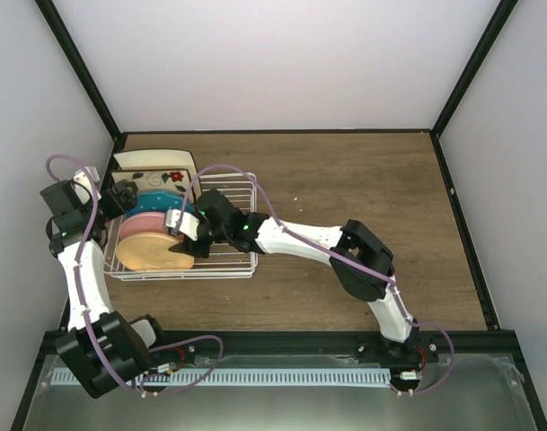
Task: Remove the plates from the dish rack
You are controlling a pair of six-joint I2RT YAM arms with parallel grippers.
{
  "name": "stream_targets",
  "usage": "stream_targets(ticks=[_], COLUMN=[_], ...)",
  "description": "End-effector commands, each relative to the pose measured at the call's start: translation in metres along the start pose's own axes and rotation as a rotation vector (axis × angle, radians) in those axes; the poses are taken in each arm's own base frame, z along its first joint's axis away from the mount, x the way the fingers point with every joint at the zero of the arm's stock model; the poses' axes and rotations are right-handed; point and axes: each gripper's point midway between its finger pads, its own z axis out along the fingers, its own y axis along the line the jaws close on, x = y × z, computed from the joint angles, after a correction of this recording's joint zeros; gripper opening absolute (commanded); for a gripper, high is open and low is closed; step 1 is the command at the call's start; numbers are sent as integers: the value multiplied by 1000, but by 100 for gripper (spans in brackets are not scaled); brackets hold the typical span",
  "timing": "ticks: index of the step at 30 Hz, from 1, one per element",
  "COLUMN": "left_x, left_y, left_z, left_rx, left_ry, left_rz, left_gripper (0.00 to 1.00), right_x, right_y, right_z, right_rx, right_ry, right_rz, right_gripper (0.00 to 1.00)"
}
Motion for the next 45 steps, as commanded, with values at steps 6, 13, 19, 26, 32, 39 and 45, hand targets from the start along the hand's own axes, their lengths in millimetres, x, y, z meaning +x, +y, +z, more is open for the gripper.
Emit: stream_targets(ticks=[6,13,19,26,32,39,45], left_x=[-6,-4,-35,-122,-153,-151,-142], left_y=[-6,-8,-20,-59,-74,-76,-76], left_z=[-1,0,-10,-43,-51,-53,-51], left_rx=[35,43,62,163,223,228,231], left_ry=[3,2,-67,-234,-273,-275,-248], left_rz=[46,35,23,-1,-27,-24,-17], left_gripper=[100,100,100,100,100,100,100], right_x=[-23,-44,-64,-76,-97,-35,115], right_y=[-6,-20,-30,-32,-59,-194,-274], right_z=[11,-5,-38,-82,-149,-299,-427], right_rx=[10,85,176,251,344,721,898], right_ry=[-51,-48,-42,-20,-62,-54,-50], right_rz=[11,-8,-44,-43,73,400,1009], right_gripper=[2,1,1,1,1,1,1])
